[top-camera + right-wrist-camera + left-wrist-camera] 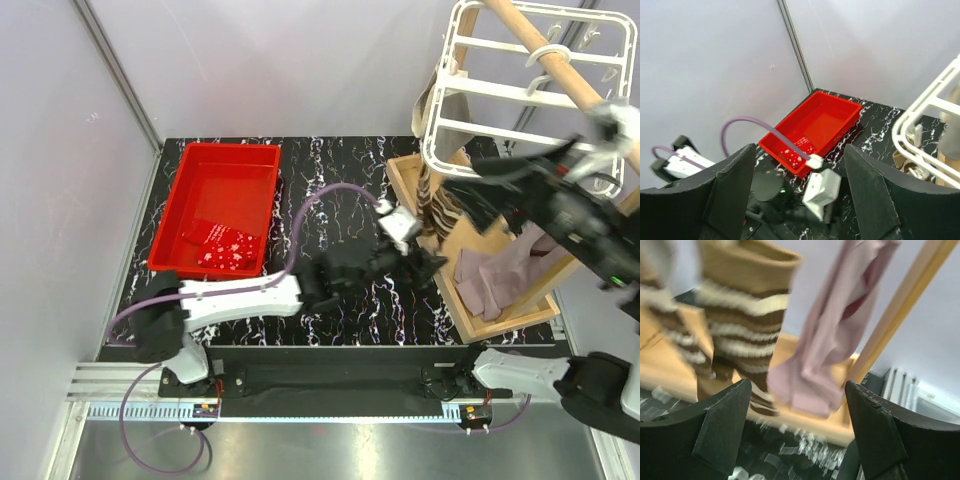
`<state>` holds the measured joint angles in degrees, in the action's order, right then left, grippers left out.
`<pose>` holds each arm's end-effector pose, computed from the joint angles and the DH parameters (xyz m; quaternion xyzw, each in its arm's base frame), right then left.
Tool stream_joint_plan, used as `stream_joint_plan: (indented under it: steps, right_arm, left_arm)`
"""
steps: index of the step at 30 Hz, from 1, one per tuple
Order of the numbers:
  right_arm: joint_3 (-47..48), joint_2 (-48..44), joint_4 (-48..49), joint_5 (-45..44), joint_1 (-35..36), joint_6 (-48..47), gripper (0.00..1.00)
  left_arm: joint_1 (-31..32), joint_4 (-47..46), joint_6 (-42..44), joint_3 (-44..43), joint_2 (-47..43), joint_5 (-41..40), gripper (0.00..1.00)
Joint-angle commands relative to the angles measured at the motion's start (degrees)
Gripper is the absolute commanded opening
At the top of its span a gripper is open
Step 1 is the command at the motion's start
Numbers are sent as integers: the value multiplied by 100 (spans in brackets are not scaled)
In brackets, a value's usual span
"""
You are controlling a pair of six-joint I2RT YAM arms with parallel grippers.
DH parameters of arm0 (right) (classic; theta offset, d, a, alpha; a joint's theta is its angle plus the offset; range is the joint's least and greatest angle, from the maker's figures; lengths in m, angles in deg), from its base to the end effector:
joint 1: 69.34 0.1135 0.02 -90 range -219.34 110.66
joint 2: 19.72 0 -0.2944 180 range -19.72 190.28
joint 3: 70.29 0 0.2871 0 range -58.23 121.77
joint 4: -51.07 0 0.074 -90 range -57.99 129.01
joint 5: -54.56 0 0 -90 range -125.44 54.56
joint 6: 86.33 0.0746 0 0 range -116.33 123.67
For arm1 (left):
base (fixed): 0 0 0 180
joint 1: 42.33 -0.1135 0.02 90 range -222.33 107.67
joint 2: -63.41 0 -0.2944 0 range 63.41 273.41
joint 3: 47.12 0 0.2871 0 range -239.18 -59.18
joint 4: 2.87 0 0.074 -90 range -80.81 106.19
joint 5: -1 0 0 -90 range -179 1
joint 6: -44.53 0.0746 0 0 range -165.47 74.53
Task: Clip the socks to the hanger
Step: Rotate the hanger.
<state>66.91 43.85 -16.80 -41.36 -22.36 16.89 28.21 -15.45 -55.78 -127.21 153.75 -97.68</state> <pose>0.0857 0.0805 0.6675 -0.1578 0.6521 0.3415 0.6582 0.1612 -0.4223 0.3628 0.2993 0.6248 -0.4265 0.5815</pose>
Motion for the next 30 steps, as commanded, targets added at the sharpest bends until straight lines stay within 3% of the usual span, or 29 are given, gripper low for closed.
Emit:
stream_joint_plan:
  steps: [1, 6, 12, 17, 20, 24, 28, 30]
  right_arm:
    - [-7, -353, -649, -427, 22, 120, 77]
    - [-209, -969, -922, -684, 22, 269, 76]
    - [-490, -1224, -1239, -657, 22, 410, 73]
    - [-903, -1461, -1081, -490, 22, 542, 72]
    - [-974, -1479, -1098, -385, 22, 560, 71]
    - [-930, -1479, -1177, -341, 30, 586, 70]
    - [-992, -1558, -1125, -314, 30, 630, 69]
    - [-1035, -1567, -1099, -305, 22, 656, 68]
  left_arm:
    - [214, -989, 308, -886, 754, 148, 82]
    - [249, -1340, 748, -2281, 2073, 149, 83]
    - [258, -2007, 1337, -3356, 3505, 455, 80]
    - [249, -2272, 1733, -4674, 4944, 25, 88]
    - [241, -2666, 1865, -5395, 5710, -256, 98]
    - [135, -2398, 1699, -6010, 6239, 190, 99]
    - [39, -2370, 1523, -6459, 6600, 254, 90]
    - [-5, -2370, 1461, -6626, 6671, 279, 71]
